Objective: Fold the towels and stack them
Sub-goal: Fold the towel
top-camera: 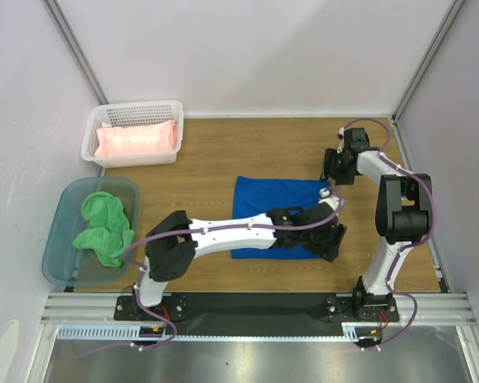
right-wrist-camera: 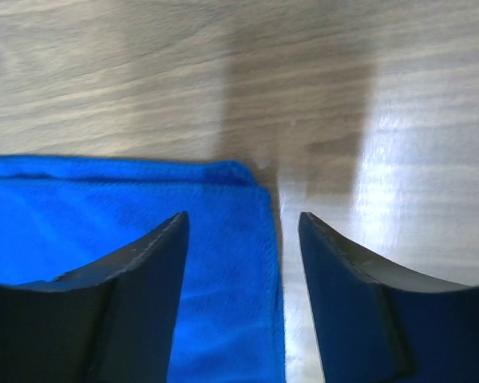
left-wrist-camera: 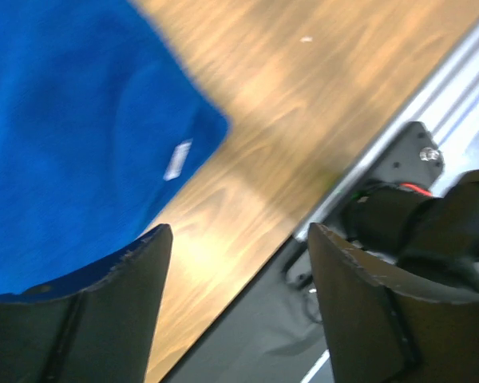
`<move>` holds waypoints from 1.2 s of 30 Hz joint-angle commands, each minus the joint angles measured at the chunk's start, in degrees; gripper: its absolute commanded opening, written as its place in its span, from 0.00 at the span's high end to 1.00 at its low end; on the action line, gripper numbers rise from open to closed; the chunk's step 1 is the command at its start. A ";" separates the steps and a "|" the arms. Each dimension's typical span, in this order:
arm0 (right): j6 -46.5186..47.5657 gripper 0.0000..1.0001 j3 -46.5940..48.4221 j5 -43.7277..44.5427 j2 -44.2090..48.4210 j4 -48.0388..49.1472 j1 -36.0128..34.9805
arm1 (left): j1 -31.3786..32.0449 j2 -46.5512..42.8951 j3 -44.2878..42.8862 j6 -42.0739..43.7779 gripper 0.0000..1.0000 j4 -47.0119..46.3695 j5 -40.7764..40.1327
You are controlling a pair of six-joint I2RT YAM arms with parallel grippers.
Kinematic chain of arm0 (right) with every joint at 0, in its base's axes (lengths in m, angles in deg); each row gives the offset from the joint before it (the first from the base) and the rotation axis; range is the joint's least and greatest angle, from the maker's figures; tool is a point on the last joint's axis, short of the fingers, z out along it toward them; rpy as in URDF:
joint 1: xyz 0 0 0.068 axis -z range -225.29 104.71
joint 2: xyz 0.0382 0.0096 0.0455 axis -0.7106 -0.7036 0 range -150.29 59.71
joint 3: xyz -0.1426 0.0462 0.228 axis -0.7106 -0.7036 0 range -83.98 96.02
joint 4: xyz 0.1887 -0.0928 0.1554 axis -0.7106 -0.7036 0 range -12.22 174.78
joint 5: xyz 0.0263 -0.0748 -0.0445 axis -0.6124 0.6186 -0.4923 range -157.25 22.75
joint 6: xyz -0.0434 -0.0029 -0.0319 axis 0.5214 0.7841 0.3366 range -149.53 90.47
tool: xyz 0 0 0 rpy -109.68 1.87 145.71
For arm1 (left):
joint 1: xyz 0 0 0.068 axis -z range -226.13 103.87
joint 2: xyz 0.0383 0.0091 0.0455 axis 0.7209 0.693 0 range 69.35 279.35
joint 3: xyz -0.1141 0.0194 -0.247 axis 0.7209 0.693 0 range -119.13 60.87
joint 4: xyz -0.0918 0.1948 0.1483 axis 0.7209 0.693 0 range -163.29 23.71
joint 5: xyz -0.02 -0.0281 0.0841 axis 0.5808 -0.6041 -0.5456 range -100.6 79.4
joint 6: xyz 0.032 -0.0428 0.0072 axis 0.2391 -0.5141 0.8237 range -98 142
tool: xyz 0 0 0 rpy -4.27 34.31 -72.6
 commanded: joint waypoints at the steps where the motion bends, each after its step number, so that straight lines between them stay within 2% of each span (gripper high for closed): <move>1: -2.22 0.36 2.43 -1.72 6.43 -2.84 0.64 | -2.80 -8.50 4.98 -2.96 0.24 -2.30 -1.57; 2: -3.10 0.31 1.91 -1.72 8.44 -3.72 0.99 | -4.29 -10.00 6.57 -3.75 0.23 -1.95 -2.11; 5: -7.32 0.27 -2.65 -4.00 12.23 -4.69 1.43 | -7.89 -17.11 14.04 -6.83 0.20 -0.46 -4.91; 6: -10.55 0.26 -4.32 -4.97 15.20 -4.95 3.60 | -8.95 -21.13 15.89 -8.66 0.19 0.76 -5.71; 10: -15.40 0.25 -17.91 -11.99 25.75 -3.90 5.30 | -14.13 -30.90 28.25 -13.33 0.16 2.18 -10.10; 14: -19.27 0.23 -28.73 -15.25 38.14 -4.68 5.30 | -18.96 -36.28 36.81 -15.54 0.13 1.74 -8.80; 16: -21.38 0.22 -31.66 -16.31 44.81 -5.82 5.21 | -21.78 -37.87 40.32 -15.89 0.13 0.34 -7.74; 20: -22.36 0.23 -35.97 -14.65 52.03 -9.68 5.21 | -25.21 -38.49 43.41 -15.19 0.12 -1.59 -6.86; 25: -22.27 0.25 -38.96 -11.40 54.52 -14.62 5.21 | -27.68 -37.26 45.25 -14.48 0.12 -2.21 -6.42; 36: -26.58 0.30 -40.99 -6.12 52.14 -13.48 2.04 | -28.12 -33.31 48.95 -13.96 0.14 -8.27 -4.48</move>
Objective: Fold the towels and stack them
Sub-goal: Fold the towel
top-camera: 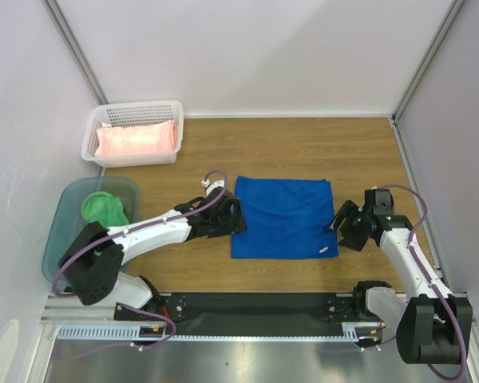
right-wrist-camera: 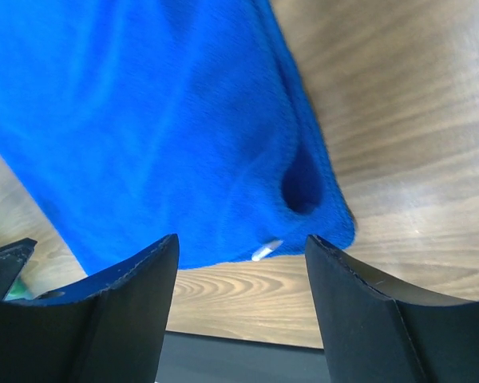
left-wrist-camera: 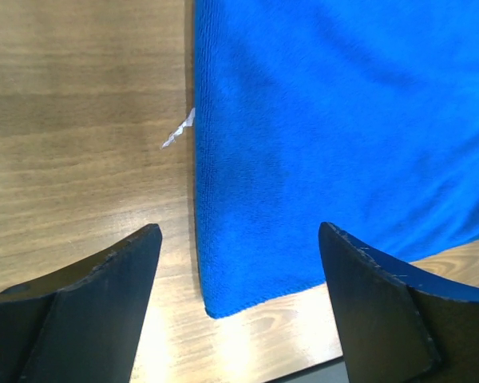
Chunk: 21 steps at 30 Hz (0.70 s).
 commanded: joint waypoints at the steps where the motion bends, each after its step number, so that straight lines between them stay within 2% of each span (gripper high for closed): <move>1: -1.51 0.30 -1.12 2.25 -0.18 0.53 -1.99 | -0.23 1.51 0.76 0.25 0.16 -4.49 0.87; 3: -1.77 0.30 -1.47 2.69 -0.53 1.23 -2.36 | -0.23 2.83 0.41 0.78 0.18 -5.20 0.52; 10: -2.30 0.34 -2.27 3.83 -2.64 2.38 -4.29 | -0.41 7.22 -1.17 1.48 0.40 -6.61 -1.94; 12: -2.13 0.34 -2.18 4.45 -2.73 2.55 -4.47 | -0.58 8.98 -1.61 1.74 0.42 -6.69 -3.25; 19: -1.95 0.36 -1.65 4.36 -3.87 2.81 -5.26 | -2.78 11.18 -3.02 3.06 0.72 -5.20 -6.94; 21: -1.95 0.37 -1.39 4.89 -3.96 2.82 -6.57 | -3.31 10.92 -2.85 3.59 0.77 -4.41 -7.83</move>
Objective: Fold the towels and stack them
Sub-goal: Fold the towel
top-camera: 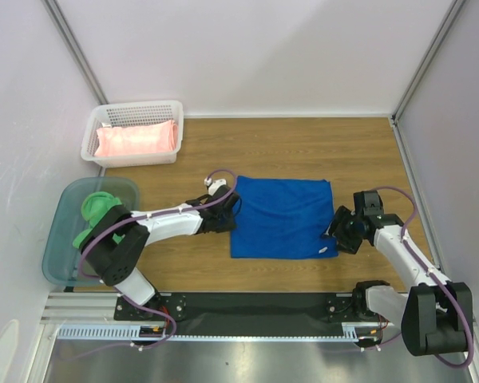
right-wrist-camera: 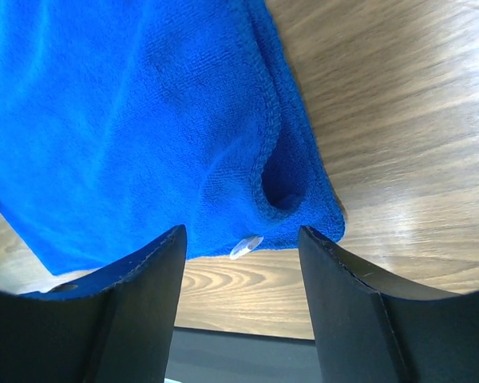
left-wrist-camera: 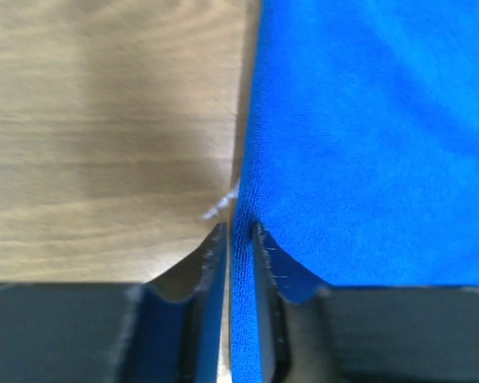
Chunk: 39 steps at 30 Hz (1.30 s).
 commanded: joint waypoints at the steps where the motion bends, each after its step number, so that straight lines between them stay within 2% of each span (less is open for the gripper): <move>1: -0.59 0.37 0.95 1.43 -0.18 1.33 -2.03 | -1.91 -0.25 -1.45 1.67 0.80 0.92 -4.05; 4: -0.94 0.36 1.39 2.84 -0.44 1.59 -5.44 | -2.79 -1.21 -0.13 2.02 0.85 1.19 -4.93; 8: -1.29 0.36 1.65 4.95 -0.88 3.26 -10.20 | -3.41 -2.10 1.27 2.55 0.88 1.80 -6.16; 14: -1.21 0.36 1.04 5.56 -0.80 7.22 -14.33 | -4.37 -4.02 3.47 1.41 0.88 4.17 -8.71; 19: -0.42 0.35 -0.54 5.31 -0.44 10.19 -15.30 | -4.90 -8.06 7.07 -0.35 0.89 4.97 -9.85; 24: 0.02 0.37 -3.00 0.30 -0.62 17.04 -16.88 | -4.99 -10.44 9.62 -2.28 0.90 5.76 -10.29; 33: 2.31 0.40 -7.21 -3.57 1.67 22.68 -19.00 | -4.90 -12.56 11.73 -4.13 0.90 6.73 -11.44; 38: 3.18 0.42 -7.92 -3.13 -0.44 23.65 -19.08 | -4.99 -12.73 11.74 -4.13 0.90 6.81 -11.96; 39: 3.27 0.46 -8.10 -3.22 -0.79 24.18 -19.08 | -4.99 -12.73 11.74 -4.13 0.90 6.73 -11.96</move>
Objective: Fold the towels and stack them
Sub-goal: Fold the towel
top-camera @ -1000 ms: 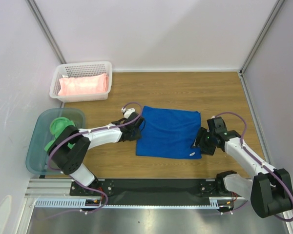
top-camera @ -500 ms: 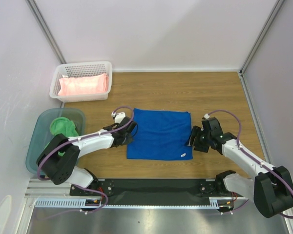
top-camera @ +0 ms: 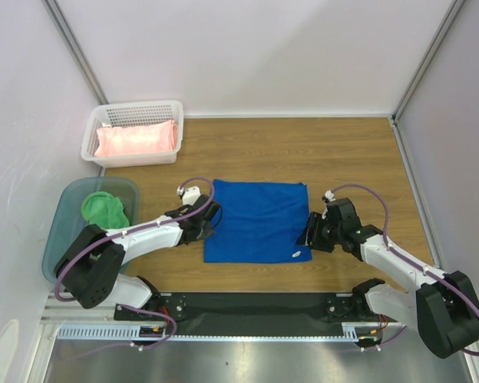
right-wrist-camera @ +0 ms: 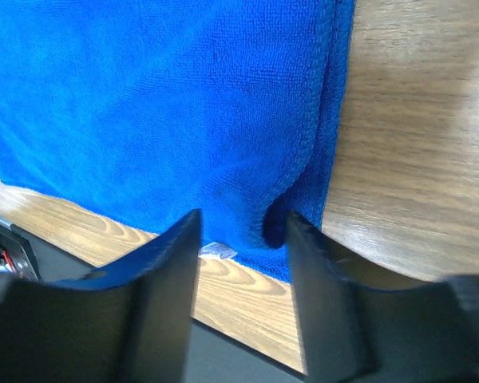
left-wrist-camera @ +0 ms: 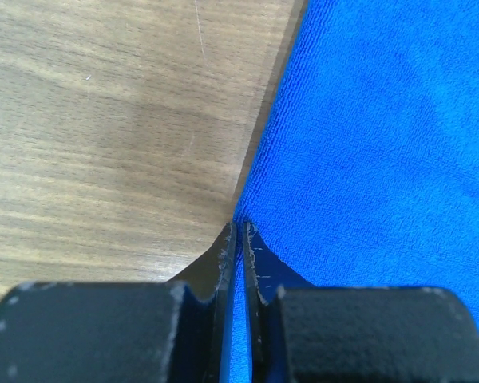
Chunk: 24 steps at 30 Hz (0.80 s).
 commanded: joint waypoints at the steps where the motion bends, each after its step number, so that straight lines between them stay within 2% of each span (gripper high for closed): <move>1: 1.66 0.51 -0.47 -1.03 -1.06 3.61 -0.27 | -0.49 -0.97 0.94 -1.03 0.90 2.33 -1.95; 3: 1.66 0.67 -0.21 -1.04 -1.58 3.09 -0.35 | -0.57 -1.15 0.94 -0.94 0.90 2.33 -2.13; 6: 1.66 0.78 0.58 -0.60 -0.71 0.47 -0.27 | -0.57 -1.15 0.68 -0.77 0.90 2.33 -2.30; 12: 0.52 0.87 4.09 1.69 1.49 -9.01 -0.27 | -0.66 -0.27 -0.55 -0.24 0.90 2.42 -3.01; 17: -1.50 0.88 7.52 3.88 0.00 -19.21 -0.27 | -0.84 0.52 -1.43 0.46 0.90 2.25 -3.27; 20: -3.34 0.81 8.32 4.68 -1.49 -20.21 -0.44 | -0.93 0.70 -1.43 0.73 0.90 1.89 -3.18; 21: -4.05 0.66 8.49 5.29 -1.93 -20.81 -0.44 | -0.93 0.87 -1.43 0.64 0.90 1.72 -3.01; 23: -4.32 0.56 9.37 7.75 -4.13 -22.39 -0.44 | -0.93 1.05 -1.35 0.82 0.90 1.45 -2.74; 24: -4.15 0.45 10.68 9.23 -4.83 -23.18 -0.44 | -0.93 1.14 -1.35 0.90 0.90 1.37 -2.57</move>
